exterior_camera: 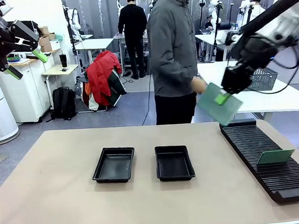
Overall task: Inspect and transfer BCBs to ESD trays.
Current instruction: Pick up the Blank PCB from the PCB Rack and place it in the left ESD tray.
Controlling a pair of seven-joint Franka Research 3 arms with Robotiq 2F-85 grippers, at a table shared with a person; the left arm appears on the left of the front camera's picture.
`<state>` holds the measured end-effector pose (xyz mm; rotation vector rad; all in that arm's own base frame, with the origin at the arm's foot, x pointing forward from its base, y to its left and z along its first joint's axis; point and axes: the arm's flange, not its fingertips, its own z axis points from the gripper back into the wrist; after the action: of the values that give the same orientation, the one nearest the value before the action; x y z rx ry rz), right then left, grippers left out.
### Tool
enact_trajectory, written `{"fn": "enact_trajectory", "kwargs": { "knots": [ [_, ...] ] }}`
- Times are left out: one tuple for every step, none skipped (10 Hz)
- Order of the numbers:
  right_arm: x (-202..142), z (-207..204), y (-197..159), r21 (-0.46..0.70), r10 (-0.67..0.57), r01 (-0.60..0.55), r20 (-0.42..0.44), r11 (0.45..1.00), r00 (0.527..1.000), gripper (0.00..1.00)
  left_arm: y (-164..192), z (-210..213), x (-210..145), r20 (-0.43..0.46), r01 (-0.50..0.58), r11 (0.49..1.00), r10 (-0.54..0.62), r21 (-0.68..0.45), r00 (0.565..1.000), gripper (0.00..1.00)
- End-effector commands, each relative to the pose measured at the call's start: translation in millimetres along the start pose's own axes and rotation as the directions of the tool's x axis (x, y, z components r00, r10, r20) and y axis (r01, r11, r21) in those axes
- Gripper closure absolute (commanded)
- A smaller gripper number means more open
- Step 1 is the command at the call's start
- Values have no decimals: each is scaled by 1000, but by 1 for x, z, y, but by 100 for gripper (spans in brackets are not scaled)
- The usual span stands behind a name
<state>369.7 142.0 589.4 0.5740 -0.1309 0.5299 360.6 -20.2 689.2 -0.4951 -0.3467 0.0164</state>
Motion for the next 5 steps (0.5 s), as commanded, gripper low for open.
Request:
{"fn": "enact_trajectory", "kwargs": {
  "knots": [
    [30, -44, -1, 77, -143, 139, 58, 987, 988, 98, 1, -1, 0, 0, -2, 1000, 2, -1, 1000, 0],
    [43, -70, -1, 128, -174, 165, 59, 978, 983, 98, 1, -1, 0, 0, -2, 1000, 2, -1, 1000, 0],
    [56, -98, 4, 165, -197, 188, 45, 968, 979, 98, 1, -1, 0, 0, -2, 1000, 2, -1, 1000, 0],
    [65, -131, 10, 201, -239, 223, 58, 954, 969, 98, 1, -1, 0, 0, -2, 1000, 2, -1, 1000, 0],
    [72, -158, 16, 235, -277, 253, 78, 939, 958, 98, 1, -1, 0, 0, -2, 1000, 2, -1, 1000, 0]
  ]
}}
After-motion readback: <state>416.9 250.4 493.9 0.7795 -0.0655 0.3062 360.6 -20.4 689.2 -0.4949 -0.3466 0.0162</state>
